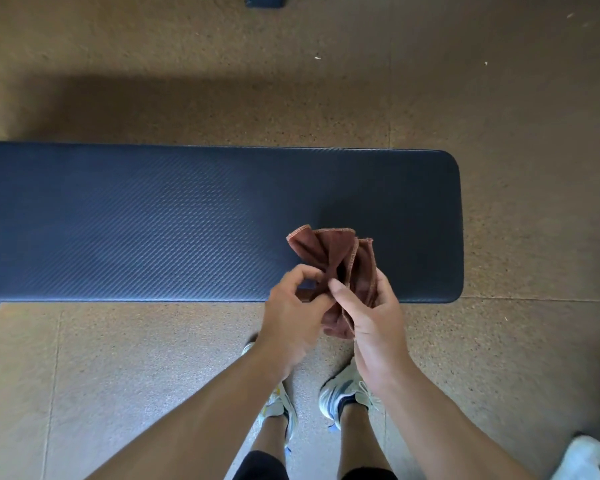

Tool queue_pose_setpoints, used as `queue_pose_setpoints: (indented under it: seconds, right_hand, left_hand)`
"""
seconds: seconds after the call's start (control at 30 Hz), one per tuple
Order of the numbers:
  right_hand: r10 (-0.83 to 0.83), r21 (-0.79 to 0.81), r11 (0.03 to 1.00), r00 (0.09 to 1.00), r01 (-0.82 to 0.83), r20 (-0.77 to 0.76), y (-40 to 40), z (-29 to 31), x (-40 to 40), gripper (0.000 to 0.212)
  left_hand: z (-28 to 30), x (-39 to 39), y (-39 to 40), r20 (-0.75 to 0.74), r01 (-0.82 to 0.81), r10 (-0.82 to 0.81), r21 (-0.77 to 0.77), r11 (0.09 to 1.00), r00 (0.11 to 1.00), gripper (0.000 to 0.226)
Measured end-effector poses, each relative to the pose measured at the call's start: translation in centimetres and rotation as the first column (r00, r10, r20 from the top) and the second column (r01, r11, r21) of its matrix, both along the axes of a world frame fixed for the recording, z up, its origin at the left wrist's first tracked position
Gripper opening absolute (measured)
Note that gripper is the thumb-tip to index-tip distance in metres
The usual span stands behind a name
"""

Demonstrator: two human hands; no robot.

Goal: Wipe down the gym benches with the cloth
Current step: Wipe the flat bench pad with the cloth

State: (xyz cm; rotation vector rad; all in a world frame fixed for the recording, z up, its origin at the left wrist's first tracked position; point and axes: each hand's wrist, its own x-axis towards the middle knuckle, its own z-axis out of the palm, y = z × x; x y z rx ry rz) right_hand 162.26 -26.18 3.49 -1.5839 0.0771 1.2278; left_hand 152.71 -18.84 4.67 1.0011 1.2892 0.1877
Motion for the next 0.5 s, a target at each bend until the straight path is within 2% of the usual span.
queue_pose_setpoints:
  seconds: [0.07, 0.13, 0.2, 0.3, 0.4, 0.5]
  right_hand:
    - [0.021, -0.008, 1.000, 0.999, -0.022, -0.043, -0.1, 0.0, 0.6, 0.032]
    - [-0.036, -0.026, 0.999, 0.998, 0.035, -0.051, -0.1, -0.4, 1.4, 0.025]
    - [-0.141, -0.097, 0.985, 0.990, 0.140, 0.001, 0.0, -0.6, 2.5, 0.024]
    - [-0.319, -0.177, 0.929, 0.945, 0.326, 0.070, -0.2, 0.2, 5.1, 0.032]
    - [-0.394, -0.188, 0.890, 0.908, 0.416, 0.145, -0.7, 1.9, 8.3, 0.036]
    - [-0.356, -0.155, 0.903, 0.901, 0.400, 0.248, -1.2, 3.4, 10.7, 0.039]
  left_hand:
    - [-0.2, 0.2, 0.4, -0.001, -0.005, 0.005, -0.004, 1.000, 1.000, 0.011]
    - [-0.6, 0.3, 0.6, -0.027, -0.050, 0.050, -0.010, 0.999, 0.998, 0.014]
    - [-0.7, 0.4, 0.7, -0.065, -0.150, 0.148, -0.028, 0.988, 0.987, 0.014]
    - [-0.9, 0.4, 0.6, -0.173, -0.297, 0.291, -0.006, 0.955, 0.941, 0.016]
    - [-1.5, 0.2, -0.4, -0.297, -0.266, 0.279, 0.083, 0.960, 0.913, 0.022]
    - [-1.5, 0.8, -2.3, -0.278, -0.229, 0.224, 0.015, 0.973, 0.934, 0.024]
